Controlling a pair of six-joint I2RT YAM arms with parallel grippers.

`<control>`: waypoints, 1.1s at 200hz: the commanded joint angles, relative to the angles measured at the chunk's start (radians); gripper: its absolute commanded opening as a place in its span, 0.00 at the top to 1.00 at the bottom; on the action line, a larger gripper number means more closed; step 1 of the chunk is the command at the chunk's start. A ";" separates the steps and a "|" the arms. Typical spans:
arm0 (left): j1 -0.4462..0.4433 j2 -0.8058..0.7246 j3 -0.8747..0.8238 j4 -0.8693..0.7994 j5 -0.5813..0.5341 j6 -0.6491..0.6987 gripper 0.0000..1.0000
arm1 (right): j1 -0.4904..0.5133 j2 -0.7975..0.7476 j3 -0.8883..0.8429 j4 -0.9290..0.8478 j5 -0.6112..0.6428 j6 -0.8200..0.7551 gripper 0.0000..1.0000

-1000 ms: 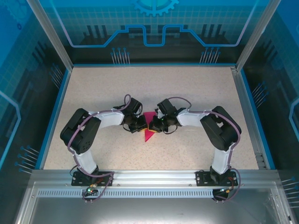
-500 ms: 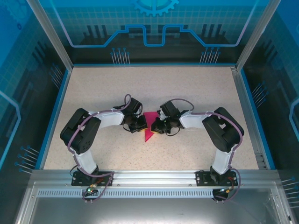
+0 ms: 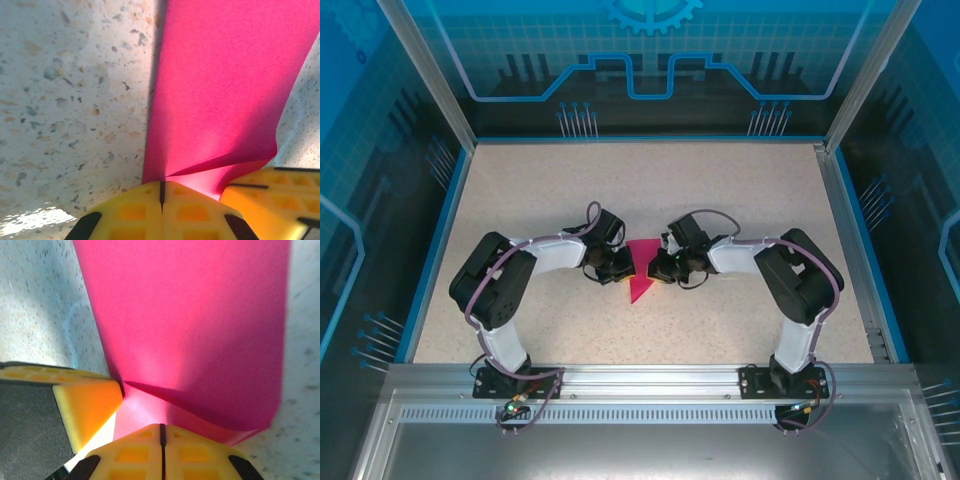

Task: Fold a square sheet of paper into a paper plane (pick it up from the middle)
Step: Third fold the triangle at the center of the table.

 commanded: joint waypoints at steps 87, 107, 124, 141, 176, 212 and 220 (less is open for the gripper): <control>-0.003 0.058 -0.023 -0.079 -0.081 0.030 0.96 | -0.077 -0.013 -0.025 0.008 0.032 0.006 0.93; -0.002 0.058 -0.024 -0.077 -0.081 0.029 0.96 | -0.091 0.028 -0.045 0.013 0.030 0.022 0.93; -0.002 0.057 -0.027 -0.077 -0.080 0.027 0.96 | -0.108 0.043 -0.079 0.027 0.039 0.031 0.93; -0.002 0.058 -0.029 -0.075 -0.081 0.027 0.97 | -0.128 0.033 -0.101 0.034 0.053 0.037 0.94; -0.002 0.061 -0.028 -0.074 -0.078 0.029 0.96 | -0.140 -0.014 -0.082 -0.027 0.132 0.016 0.94; -0.002 0.059 -0.026 -0.073 -0.078 0.026 0.96 | -0.125 -0.118 -0.073 -0.051 0.196 0.014 0.93; -0.001 0.059 -0.027 -0.071 -0.080 0.026 0.96 | -0.111 -0.135 -0.075 -0.052 0.194 0.015 0.93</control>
